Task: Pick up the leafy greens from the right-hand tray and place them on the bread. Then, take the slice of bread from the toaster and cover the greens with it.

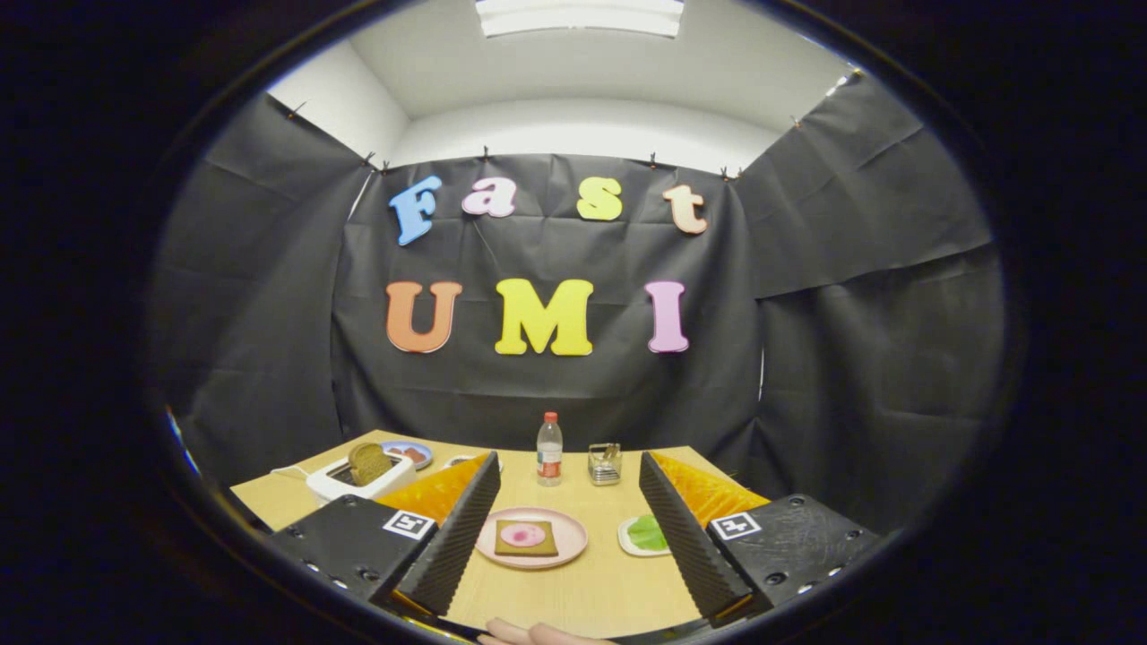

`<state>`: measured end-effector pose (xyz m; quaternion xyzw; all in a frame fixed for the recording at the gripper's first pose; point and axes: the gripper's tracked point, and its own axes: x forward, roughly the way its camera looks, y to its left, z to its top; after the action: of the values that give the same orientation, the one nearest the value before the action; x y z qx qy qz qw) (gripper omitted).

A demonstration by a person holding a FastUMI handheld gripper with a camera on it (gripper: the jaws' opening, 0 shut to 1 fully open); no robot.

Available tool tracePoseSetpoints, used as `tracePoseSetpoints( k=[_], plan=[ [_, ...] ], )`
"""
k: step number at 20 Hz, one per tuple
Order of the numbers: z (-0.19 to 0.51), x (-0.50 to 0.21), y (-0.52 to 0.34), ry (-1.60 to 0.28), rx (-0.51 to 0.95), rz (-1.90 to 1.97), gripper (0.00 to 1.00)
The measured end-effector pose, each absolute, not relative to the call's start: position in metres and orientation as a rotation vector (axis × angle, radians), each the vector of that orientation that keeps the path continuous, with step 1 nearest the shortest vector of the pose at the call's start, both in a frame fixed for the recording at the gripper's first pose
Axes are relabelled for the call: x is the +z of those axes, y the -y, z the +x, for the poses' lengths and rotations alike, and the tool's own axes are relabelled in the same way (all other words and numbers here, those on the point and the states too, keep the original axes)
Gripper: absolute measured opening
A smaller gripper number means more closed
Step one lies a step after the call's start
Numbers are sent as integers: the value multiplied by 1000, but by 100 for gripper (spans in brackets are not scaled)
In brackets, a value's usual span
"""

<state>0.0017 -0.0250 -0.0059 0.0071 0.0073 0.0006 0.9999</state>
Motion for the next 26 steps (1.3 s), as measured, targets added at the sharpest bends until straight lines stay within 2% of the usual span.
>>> tracePoseSetpoints(
  k=[13, 21, 26],
  plan=[
    [33, -33, 40, -35, 26, 31, 96],
    [88, -73, 97, -88, -32, -33, 96],
    [136, -87, 131, -132, -19, 29, 96]
  ],
)
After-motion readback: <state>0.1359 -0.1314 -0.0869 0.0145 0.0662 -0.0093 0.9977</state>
